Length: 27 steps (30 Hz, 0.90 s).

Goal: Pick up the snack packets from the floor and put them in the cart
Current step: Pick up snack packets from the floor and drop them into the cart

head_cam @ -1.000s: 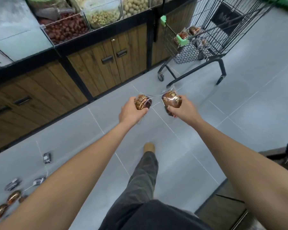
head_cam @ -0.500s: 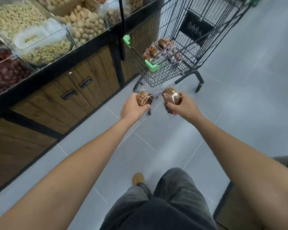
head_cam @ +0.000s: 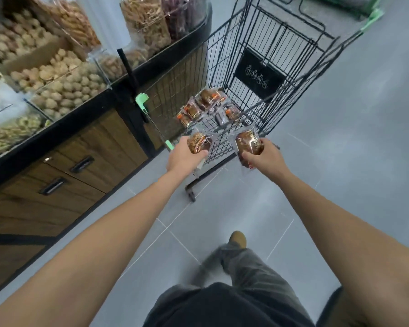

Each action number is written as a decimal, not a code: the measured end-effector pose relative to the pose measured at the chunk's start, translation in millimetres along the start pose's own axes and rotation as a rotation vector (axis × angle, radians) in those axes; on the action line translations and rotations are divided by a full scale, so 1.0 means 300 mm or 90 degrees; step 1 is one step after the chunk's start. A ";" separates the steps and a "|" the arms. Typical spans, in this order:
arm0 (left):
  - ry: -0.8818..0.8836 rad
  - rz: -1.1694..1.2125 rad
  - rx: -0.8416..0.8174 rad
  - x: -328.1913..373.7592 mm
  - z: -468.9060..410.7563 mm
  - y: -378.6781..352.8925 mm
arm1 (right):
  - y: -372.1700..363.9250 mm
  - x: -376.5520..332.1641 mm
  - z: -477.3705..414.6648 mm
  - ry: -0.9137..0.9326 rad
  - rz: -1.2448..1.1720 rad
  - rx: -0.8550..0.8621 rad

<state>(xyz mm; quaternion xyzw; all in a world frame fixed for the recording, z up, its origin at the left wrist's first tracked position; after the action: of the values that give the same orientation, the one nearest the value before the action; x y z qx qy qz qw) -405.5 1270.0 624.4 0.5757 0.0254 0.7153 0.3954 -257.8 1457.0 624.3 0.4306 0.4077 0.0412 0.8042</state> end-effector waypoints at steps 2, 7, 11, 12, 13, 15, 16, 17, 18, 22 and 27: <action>0.017 0.026 0.019 0.083 -0.088 -0.043 | 0.056 -0.003 -0.122 0.012 0.006 -0.012; 0.055 0.095 0.069 0.204 -0.252 -0.124 | 0.139 -0.045 -0.379 0.053 0.022 -0.056; 0.083 0.069 0.099 0.231 -0.366 -0.144 | 0.149 -0.101 -0.554 0.086 0.018 -0.105; 0.096 0.062 0.103 0.231 -0.401 -0.149 | 0.150 -0.108 -0.605 0.090 0.023 -0.109; 0.109 0.060 0.107 0.230 -0.438 -0.154 | 0.152 -0.118 -0.655 0.095 0.032 -0.110; 0.130 0.054 0.113 0.225 -0.529 -0.167 | 0.155 -0.137 -0.760 0.107 0.049 -0.113; 0.138 0.055 0.114 0.227 -0.578 -0.176 | 0.157 -0.144 -0.811 0.108 0.054 -0.116; 0.144 0.060 0.112 0.230 -0.631 -0.189 | 0.159 -0.150 -0.865 0.107 0.061 -0.119; 0.147 0.073 0.110 0.239 -0.684 -0.204 | 0.160 -0.154 -0.919 0.105 0.069 -0.122; 0.183 0.101 0.107 0.234 -0.895 -0.275 | 0.129 -0.155 -1.124 0.075 0.112 -0.152; 0.263 0.144 0.099 0.164 -1.097 -0.411 | 0.002 -0.076 -1.357 0.019 0.180 -0.212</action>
<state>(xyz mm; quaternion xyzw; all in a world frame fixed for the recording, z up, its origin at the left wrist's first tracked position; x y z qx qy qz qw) -618.2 1521.7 492.9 0.4447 0.0962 0.8535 0.2542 -554.1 1716.0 518.0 0.3443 0.3428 0.2267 0.8441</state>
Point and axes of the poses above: each hand's wrist, its own z-axis away from the middle knuckle, its own y-axis out of the back of the hand, x = y × z, the point moved 7 cm from there along -z, towards the middle knuckle, and after that the axes turned 13 degrees about z, right-handed, at the moved point
